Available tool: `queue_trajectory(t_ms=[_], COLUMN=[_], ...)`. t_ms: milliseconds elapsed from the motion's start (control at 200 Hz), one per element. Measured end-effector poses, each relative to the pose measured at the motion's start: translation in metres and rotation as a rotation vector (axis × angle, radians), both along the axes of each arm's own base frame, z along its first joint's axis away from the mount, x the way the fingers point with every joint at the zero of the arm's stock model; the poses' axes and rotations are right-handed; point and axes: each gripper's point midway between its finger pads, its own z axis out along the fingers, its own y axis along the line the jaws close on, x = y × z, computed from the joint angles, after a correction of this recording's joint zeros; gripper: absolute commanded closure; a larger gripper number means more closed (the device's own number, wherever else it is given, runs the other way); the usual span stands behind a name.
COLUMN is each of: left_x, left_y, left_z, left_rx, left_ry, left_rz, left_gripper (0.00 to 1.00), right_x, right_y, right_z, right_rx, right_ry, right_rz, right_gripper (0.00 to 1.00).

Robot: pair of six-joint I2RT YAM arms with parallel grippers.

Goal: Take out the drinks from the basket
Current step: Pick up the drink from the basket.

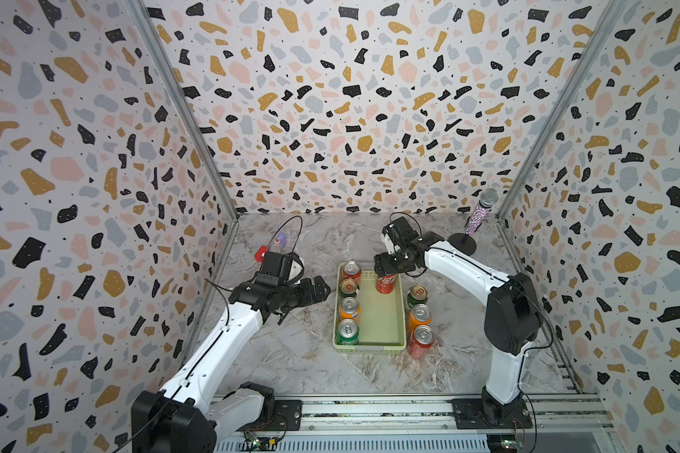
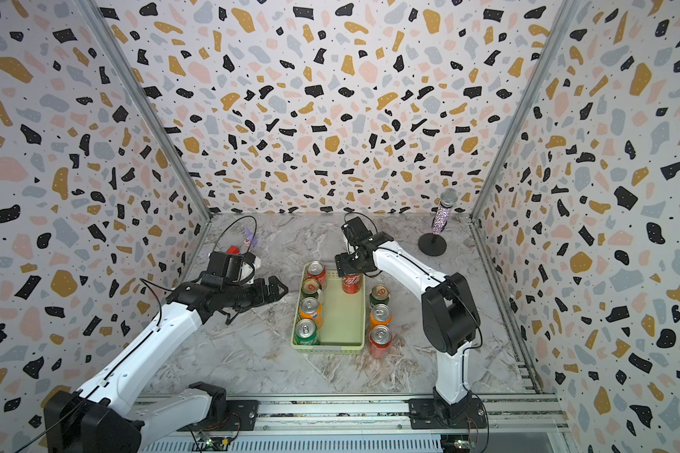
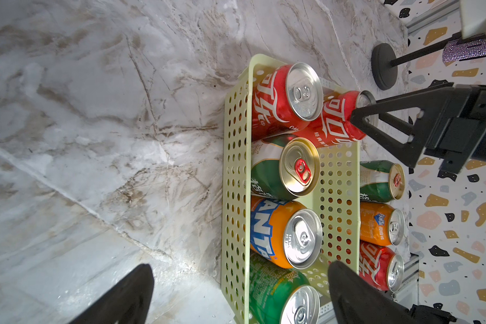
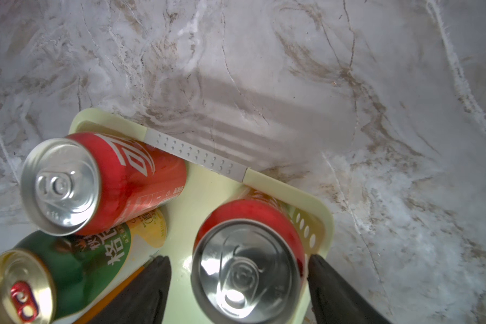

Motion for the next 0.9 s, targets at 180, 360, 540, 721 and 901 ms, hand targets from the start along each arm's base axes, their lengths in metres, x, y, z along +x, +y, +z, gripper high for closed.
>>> queue_trajectory(t_ms=[180,360,540,721,901], left_x=[0.0,0.0,0.001,0.001,0.001], left_y=[0.0,0.0,0.0,0.0,0.0], left_z=[0.0,0.005,0.006,0.006,0.006], left_rx=[-0.001,-0.005,-0.007,-0.008,-0.007], left_ry=[-0.002,-0.02,-0.027,-0.028,-0.028], left_rz=[0.0,0.0,0.0,0.001,0.001], left_gripper=[0.0,0.0,0.0,0.0,0.0], right_x=[0.004,0.004,0.004,0.005,0.004], right_y=[0.004,0.002,0.002,0.001,0.002], right_z=[-0.007,-0.02,-0.027,-0.032,-0.032], right_rx=[-0.031,-0.066,-0.09,-0.103,-0.108], right_ry=[-0.003,0.01,0.013,0.015,0.011], right_rz=[-0.003,-0.008,-0.009,-0.013,-0.013], right_gripper=[0.2,0.2,0.22,0.28,0.4])
